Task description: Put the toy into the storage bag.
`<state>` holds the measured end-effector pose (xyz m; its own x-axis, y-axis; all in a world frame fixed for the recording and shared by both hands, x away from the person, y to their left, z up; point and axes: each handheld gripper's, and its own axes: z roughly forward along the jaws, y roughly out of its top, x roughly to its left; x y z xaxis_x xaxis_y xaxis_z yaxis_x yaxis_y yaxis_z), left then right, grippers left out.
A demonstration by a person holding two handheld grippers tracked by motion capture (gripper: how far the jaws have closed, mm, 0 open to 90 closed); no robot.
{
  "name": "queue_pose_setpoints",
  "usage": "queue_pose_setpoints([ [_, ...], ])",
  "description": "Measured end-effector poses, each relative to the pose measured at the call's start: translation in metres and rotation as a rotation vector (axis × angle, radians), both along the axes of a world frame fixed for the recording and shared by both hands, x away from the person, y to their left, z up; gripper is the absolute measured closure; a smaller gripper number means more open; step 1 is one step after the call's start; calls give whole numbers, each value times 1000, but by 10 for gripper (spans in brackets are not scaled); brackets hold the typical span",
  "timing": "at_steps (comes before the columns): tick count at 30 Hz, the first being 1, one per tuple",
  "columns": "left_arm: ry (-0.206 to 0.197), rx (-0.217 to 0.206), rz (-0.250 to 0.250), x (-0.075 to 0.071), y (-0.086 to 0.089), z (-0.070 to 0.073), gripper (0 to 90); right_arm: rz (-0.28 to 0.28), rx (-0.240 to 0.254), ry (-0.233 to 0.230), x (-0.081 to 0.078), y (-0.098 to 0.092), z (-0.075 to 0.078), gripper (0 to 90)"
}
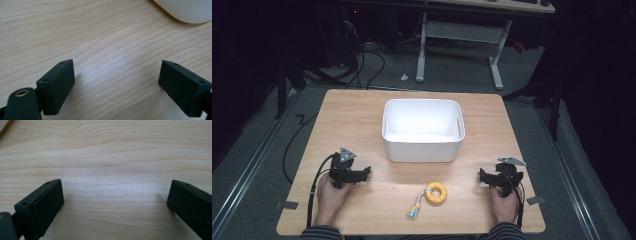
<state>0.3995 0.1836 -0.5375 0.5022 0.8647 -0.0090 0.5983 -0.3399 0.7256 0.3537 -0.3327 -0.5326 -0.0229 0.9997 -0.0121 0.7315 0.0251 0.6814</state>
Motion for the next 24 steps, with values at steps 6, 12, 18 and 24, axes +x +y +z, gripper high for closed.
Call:
queue_pose_setpoints([
  [6,1,-1,4,0,0,0,138,-1,-1,0,0,0,0,9],
  [12,1,-1,12,-1,-1,0,137,-2,-4,0,-1,0,0,11],
  [18,0,-1,15,0,-1,0,135,-1,-3,-2,-1,0,0,11],
  [24,0,-1,15,-1,-1,0,135,-1,-4,-2,-1,0,0,11],
])
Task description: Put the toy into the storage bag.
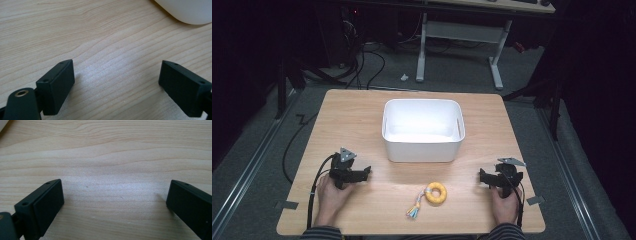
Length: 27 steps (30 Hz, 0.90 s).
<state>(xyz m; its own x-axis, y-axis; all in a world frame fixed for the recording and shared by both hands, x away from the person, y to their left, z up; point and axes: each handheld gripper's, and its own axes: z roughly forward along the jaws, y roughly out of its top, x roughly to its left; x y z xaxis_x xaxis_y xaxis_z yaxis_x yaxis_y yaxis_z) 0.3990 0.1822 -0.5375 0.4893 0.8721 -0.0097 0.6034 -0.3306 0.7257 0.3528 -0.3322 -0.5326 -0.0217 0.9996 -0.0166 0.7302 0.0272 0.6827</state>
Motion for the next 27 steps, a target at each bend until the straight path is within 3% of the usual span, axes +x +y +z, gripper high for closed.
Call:
queue_pose_setpoints([
  [27,1,-4,8,0,0,0,142,21,1,5,2,1,0,0],
])
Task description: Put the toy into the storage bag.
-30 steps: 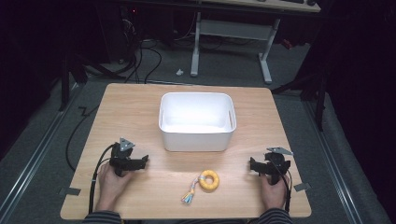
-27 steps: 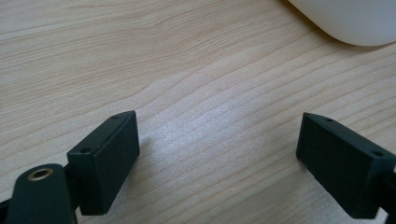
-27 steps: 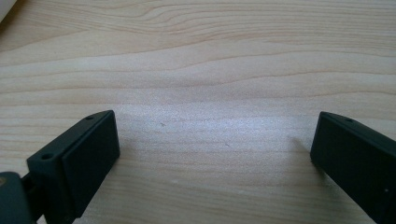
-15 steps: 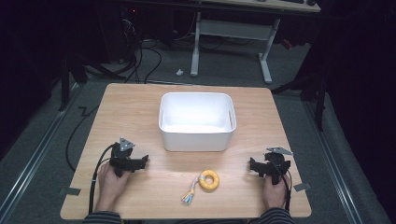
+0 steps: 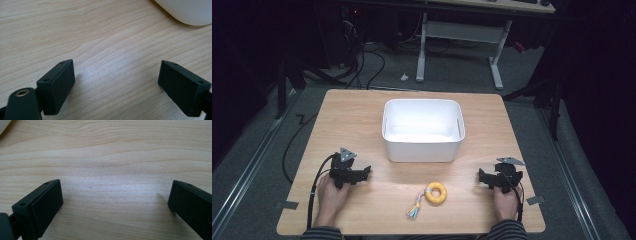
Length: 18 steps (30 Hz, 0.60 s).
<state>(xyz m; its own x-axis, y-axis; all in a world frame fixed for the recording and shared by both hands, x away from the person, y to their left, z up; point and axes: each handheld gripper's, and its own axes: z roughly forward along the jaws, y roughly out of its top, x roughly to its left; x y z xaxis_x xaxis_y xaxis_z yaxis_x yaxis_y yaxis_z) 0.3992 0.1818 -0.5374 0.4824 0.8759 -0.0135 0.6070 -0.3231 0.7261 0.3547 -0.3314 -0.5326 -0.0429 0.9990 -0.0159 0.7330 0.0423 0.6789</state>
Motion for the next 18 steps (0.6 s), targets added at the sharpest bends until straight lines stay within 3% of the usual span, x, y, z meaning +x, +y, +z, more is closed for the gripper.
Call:
queue_pose_setpoints([
  [3,0,0,0,0,0,0,142,7,-2,42,2,0,4,15],
  [9,0,0,0,0,0,0,142,2,12,37,0,0,6,53],
  [15,0,-1,0,0,0,0,143,38,71,43,-4,1,13,44],
  [18,0,-1,-1,0,0,0,143,43,59,48,-6,4,17,44],
])
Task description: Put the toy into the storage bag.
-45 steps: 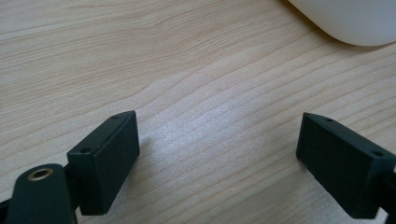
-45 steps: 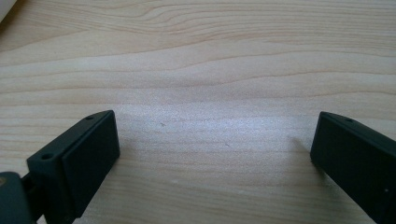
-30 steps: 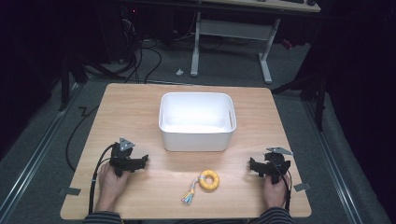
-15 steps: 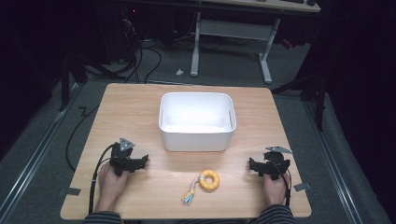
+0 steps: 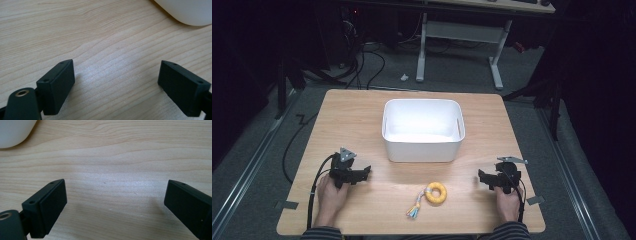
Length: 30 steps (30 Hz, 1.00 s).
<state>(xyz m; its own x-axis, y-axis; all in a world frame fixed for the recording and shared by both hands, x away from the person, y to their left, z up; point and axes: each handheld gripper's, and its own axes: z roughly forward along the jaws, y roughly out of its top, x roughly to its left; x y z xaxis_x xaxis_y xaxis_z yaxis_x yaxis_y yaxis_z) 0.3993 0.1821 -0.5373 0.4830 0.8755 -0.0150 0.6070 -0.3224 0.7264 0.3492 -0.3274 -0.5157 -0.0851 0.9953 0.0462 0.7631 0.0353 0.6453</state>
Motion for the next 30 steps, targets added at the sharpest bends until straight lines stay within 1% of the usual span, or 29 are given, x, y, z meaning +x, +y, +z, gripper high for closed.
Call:
queue_pose_setpoints([
  [7,0,-1,0,0,0,0,143,81,7,-29,-3,11,11,21],
  [9,0,-1,0,0,0,0,144,106,13,-26,-4,14,12,7],
  [12,1,-1,0,0,0,0,144,129,14,-19,-5,20,14,11],
  [14,1,-1,0,0,0,0,144,151,19,-13,-6,24,16,49],
  [19,1,-1,0,0,0,0,144,189,43,-28,-10,34,21,116],
  [21,1,-2,0,0,0,0,144,201,47,-38,-11,39,22,147],
  [25,0,-2,0,0,0,0,144,238,43,-46,-12,47,25,163],
  [27,0,-1,0,0,0,0,144,260,47,-52,-13,50,27,211],
  [28,0,-2,0,0,0,0,144,269,56,-50,-14,52,27,225],
  [30,0,-1,0,0,0,0,144,290,54,-54,-14,55,28,244],
])
